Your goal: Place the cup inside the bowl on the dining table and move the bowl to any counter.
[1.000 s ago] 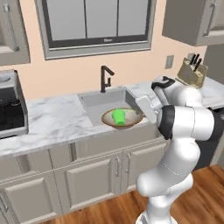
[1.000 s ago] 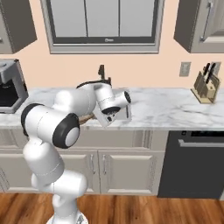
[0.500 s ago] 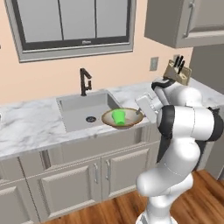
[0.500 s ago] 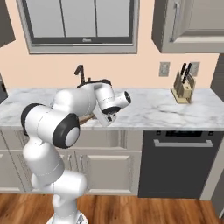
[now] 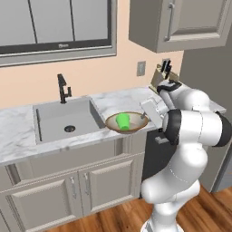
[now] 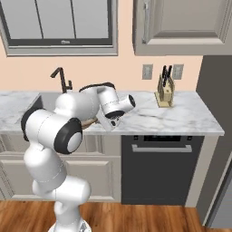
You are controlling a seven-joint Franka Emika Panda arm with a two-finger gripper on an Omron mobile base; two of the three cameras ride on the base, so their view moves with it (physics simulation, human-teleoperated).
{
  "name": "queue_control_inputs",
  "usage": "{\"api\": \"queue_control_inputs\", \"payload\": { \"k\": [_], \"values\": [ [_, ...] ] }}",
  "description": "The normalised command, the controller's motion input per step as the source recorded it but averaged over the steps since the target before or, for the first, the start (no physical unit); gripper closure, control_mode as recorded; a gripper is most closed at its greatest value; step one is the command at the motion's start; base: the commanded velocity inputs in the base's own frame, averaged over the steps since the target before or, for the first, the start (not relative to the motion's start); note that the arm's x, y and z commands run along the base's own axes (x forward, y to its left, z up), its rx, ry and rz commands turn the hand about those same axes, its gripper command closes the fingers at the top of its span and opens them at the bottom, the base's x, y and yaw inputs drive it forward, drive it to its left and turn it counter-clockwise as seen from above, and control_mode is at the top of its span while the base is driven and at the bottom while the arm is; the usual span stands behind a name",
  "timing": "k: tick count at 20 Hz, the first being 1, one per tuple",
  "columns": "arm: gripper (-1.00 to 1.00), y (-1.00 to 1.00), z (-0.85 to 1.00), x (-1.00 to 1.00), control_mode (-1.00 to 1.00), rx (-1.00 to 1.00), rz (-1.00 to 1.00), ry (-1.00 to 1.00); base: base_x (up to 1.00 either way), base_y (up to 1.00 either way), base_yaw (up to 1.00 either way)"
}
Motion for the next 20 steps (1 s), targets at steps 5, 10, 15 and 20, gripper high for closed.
{"api": "queue_control_inputs", "payload": {
  "k": [5,10,15,20],
  "values": [
    [1.00,0.00,0.00,0.00,1.00,0.00,0.00,0.00,0.12,-0.49,0.00],
    [1.00,0.00,0.00,0.00,1.00,0.00,0.00,0.00,0.00,-0.06,0.00],
    [1.00,0.00,0.00,0.00,1.00,0.00,0.00,0.00,0.00,0.00,0.00],
    [1.00,0.00,0.00,0.00,1.00,0.00,0.00,0.00,0.00,0.00,0.00]
  ]
}}
